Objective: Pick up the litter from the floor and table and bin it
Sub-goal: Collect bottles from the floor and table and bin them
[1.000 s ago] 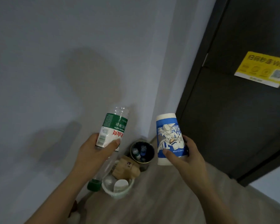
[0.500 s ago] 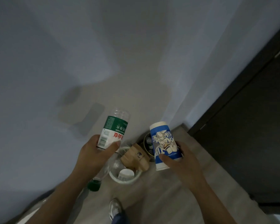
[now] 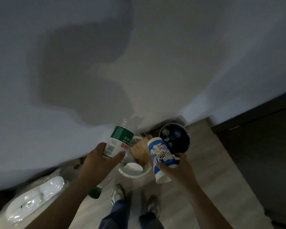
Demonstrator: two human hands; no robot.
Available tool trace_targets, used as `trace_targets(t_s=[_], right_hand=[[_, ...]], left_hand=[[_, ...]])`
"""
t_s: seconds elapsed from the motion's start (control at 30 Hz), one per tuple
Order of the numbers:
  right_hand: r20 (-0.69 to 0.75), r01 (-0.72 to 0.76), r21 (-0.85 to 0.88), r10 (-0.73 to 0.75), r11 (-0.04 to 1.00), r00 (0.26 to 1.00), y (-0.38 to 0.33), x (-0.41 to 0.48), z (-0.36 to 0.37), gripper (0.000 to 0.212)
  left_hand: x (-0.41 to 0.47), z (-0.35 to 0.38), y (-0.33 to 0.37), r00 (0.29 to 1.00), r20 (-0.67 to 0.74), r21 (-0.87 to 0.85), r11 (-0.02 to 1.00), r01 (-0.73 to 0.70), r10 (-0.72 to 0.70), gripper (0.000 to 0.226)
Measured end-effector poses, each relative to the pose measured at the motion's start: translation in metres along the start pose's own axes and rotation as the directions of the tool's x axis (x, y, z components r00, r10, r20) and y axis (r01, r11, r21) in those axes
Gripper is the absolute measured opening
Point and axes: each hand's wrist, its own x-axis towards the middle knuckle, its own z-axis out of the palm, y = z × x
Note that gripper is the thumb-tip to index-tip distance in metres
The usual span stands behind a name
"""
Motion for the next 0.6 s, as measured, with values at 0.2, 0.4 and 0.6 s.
trace_targets(t_s=[0.2,0.4,0.6], right_hand=[[0.059,-0.022,-0.117,0.029,0.993,0.998,0.034,0.077,0.027,0.063],[0.116,0.100,-0.337,-0.064,0.936,0.991,0.078,0.153,0.066,0.074],[0.187,0.151,-0.382,-0.084,0.912,0.979,0.119,0.210,0.115,0.089]], left_hand=[[0.032,0.047,-0.053,0.991,0.021,0.052,0.990,0.128,-0.130,0.040],[0.045,0.108,-0.113,0.959,0.007,0.104,0.954,0.282,-0.284,0.041],[0.064,0.160,-0.168,0.927,-0.009,0.098,0.922,0.374,-0.375,0.040]])
